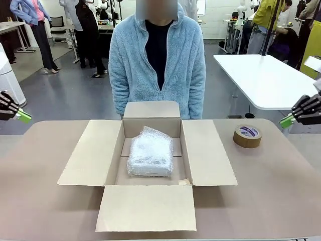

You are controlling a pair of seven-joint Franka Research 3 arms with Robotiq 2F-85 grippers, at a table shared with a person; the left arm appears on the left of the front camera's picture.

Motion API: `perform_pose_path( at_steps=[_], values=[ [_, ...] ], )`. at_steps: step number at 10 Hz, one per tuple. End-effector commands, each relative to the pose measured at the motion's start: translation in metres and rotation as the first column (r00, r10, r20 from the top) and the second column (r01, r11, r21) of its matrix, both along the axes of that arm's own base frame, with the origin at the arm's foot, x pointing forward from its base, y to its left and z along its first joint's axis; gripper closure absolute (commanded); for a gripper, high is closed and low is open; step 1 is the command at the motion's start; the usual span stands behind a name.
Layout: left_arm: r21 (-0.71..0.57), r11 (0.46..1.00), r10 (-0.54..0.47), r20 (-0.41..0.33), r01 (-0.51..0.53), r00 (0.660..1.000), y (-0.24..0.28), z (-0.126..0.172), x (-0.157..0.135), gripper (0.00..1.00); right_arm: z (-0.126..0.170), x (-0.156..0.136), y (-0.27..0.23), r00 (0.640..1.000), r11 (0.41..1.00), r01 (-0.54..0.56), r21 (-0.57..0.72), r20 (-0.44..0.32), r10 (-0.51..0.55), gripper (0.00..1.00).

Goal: Wrap the clocks to prevent damage.
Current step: Once the human has placed the objects inside and stepped back, release both hands from the side flaps of the Package Box.

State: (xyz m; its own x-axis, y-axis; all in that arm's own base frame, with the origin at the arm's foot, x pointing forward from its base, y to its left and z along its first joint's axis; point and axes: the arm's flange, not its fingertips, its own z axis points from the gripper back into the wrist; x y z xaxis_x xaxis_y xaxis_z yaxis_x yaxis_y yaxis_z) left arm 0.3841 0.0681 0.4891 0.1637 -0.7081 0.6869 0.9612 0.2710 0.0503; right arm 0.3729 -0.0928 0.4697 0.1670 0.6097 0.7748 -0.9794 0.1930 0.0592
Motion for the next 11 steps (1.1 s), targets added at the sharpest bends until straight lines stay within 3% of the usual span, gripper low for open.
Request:
perform_pose_path(
  at_steps=[1, 2, 4, 6, 9, 11],
  values=[
    [-0.084, 0.996, -0.018, -0.006, 0.018, 1.000, 0.010, -0.024, 0.009, 1.00, -0.018, 0.009, -0.008, 0.988, 0.977, -0.138, 0.162, -0.048, 0.147, 0.99],
    [-0.111, 0.994, -0.024, -0.041, 0.019, 0.999, 0.021, -0.031, 0.012, 1.00, -0.022, 0.006, -0.012, 0.986, 0.966, -0.152, 0.208, -0.031, 0.161, 0.99],
    [-0.185, 0.976, -0.138, -0.112, 0.116, 0.984, 0.035, -0.044, 0.020, 1.00, -0.029, 0.002, -0.020, 0.987, 0.963, -0.151, 0.225, -0.023, 0.160, 0.99],
    [-0.234, 0.964, -0.152, -0.081, 0.130, 0.985, 0.040, -0.049, 0.020, 1.00, -0.033, -0.001, -0.022, 0.991, 0.970, -0.124, 0.208, -0.025, 0.132, 0.99],
    [-0.252, 0.938, -0.265, -0.083, 0.237, 0.961, 0.039, -0.055, 0.024, 1.00, -0.035, -0.001, -0.023, 0.990, 0.971, -0.125, 0.205, -0.033, 0.134, 0.99],
    [-0.227, 0.945, -0.258, -0.077, 0.235, 0.963, 0.041, -0.056, 0.024, 1.00, -0.035, -0.001, -0.023, 0.990, 0.971, -0.125, 0.203, -0.032, 0.134, 0.99]
  ],
)
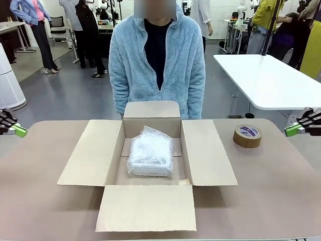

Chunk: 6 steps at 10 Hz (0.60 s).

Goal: Wrap the clocks to prevent damage.
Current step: Once the human has placed the objects inside and stepped back, release both hands from the side flaps of the Package Box.

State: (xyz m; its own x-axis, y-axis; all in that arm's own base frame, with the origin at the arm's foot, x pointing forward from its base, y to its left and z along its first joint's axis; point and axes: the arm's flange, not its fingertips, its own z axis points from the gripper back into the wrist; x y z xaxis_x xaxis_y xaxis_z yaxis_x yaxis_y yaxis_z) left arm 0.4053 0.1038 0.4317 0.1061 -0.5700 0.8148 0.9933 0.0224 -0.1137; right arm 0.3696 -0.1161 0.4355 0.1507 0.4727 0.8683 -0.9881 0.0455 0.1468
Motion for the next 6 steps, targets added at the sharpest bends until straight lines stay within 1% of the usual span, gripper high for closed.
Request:
perform_pose_path(
  at_steps=[1, 2, 3, 6],
  values=[
    [0.017, 1.000, -0.003, 0.051, 0.002, 0.999, 0.0053, 0.0047, 0.0021, 1.00, -0.0009, 0.0026, 0.0000, 1.000, 1.000, 0.003, 0.010, 0.023, -0.004, 0.99],
    [0.000, 1.000, 0.000, 0.000, 0.000, 1.000, 0.0000, 0.0000, 0.0000, 1.00, 0.0003, 0.0021, 0.0019, 0.998, 1.000, 0.011, -0.012, 0.055, -0.010, 0.99],
    [0.000, 1.000, 0.000, 0.000, 0.000, 1.000, 0.0000, 0.0000, 0.0000, 1.00, 0.0001, 0.0002, 0.0005, 1.000, 1.000, -0.001, -0.001, 0.000, 0.001, 0.99],
    [0.000, 1.000, 0.000, 0.000, 0.000, 1.000, 0.0000, 0.0000, 0.0000, 1.00, 0.0001, 0.0002, 0.0005, 1.000, 1.000, -0.001, -0.001, 0.000, 0.001, 0.99]
  ],
)
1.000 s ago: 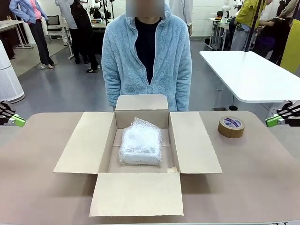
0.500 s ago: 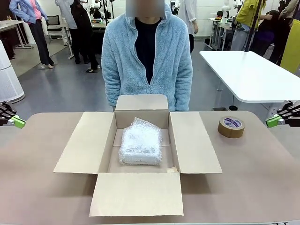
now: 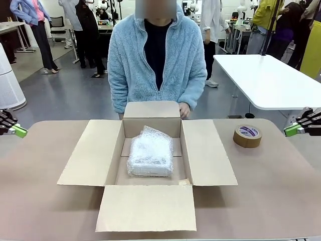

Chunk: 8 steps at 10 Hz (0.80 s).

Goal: Wrap the clocks to prevent damage.
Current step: Once the human has placed the objects inside and stepped back, release both hands from the side flaps of the Package Box, then push the right (or left) flap of the Package Box to close it.

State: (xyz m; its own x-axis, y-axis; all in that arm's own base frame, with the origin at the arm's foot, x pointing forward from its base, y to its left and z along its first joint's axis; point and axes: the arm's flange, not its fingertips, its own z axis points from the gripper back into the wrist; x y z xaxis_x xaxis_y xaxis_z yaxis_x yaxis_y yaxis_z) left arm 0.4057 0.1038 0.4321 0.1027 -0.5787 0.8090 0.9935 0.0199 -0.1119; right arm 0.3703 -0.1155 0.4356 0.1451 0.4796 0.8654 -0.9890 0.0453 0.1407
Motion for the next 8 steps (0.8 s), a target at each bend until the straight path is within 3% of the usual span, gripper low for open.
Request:
perform_pose_path(
  at_steps=[1, 8],
  values=[
    [-0.010, 1.000, 0.004, -0.002, -0.004, 1.000, 0.0000, -0.0004, -0.0004, 1.00, -0.0001, -0.0005, -0.0002, 1.000, 1.000, 0.000, 0.007, -0.006, 0.000, 0.99],
    [-0.010, 1.000, 0.004, -0.002, -0.004, 1.000, 0.0000, -0.0004, -0.0004, 1.00, -0.0001, -0.0005, -0.0002, 1.000, 1.000, 0.000, 0.007, -0.006, 0.000, 0.99]
  ],
)
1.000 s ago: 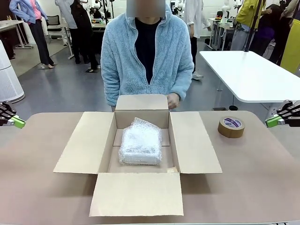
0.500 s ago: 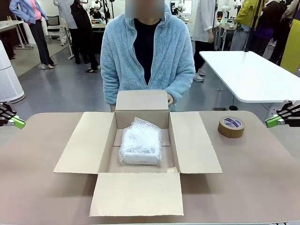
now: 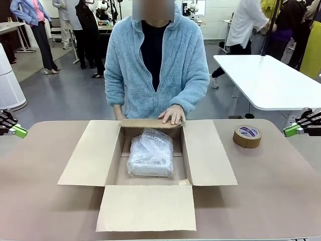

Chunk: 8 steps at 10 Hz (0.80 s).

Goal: Wrap the clocks to prevent damage.
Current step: Push the right (or left) flap of the Package Box to close it.

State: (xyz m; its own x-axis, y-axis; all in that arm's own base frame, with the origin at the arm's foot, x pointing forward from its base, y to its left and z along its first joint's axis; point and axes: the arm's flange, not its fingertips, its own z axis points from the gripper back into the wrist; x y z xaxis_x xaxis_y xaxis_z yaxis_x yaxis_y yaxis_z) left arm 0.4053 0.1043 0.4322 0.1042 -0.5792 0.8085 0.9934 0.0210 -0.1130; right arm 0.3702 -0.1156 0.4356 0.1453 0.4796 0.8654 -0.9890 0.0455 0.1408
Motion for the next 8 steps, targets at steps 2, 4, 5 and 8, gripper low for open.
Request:
perform_pose_path(
  at_steps=[2, 4, 5, 8],
  values=[
    [-0.011, 1.000, 0.003, 0.000, -0.003, 1.000, -0.0005, -0.0005, -0.0001, 1.00, -0.0001, -0.0005, -0.0001, 1.000, 1.000, 0.000, 0.007, -0.006, 0.000, 0.99],
    [-0.011, 1.000, 0.003, 0.000, -0.003, 1.000, -0.0005, -0.0005, -0.0001, 1.00, -0.0001, -0.0005, -0.0001, 1.000, 1.000, 0.000, 0.007, -0.006, 0.000, 0.99],
    [-0.011, 1.000, 0.003, 0.000, -0.003, 1.000, -0.0005, -0.0005, -0.0001, 1.00, -0.0001, -0.0005, -0.0001, 1.000, 1.000, 0.000, 0.007, -0.006, 0.000, 0.99],
    [-0.011, 1.000, 0.003, 0.000, -0.003, 1.000, -0.0005, -0.0005, -0.0001, 1.00, -0.0001, -0.0005, -0.0001, 1.000, 1.000, 0.000, 0.007, -0.006, 0.000, 0.99]
  ],
)
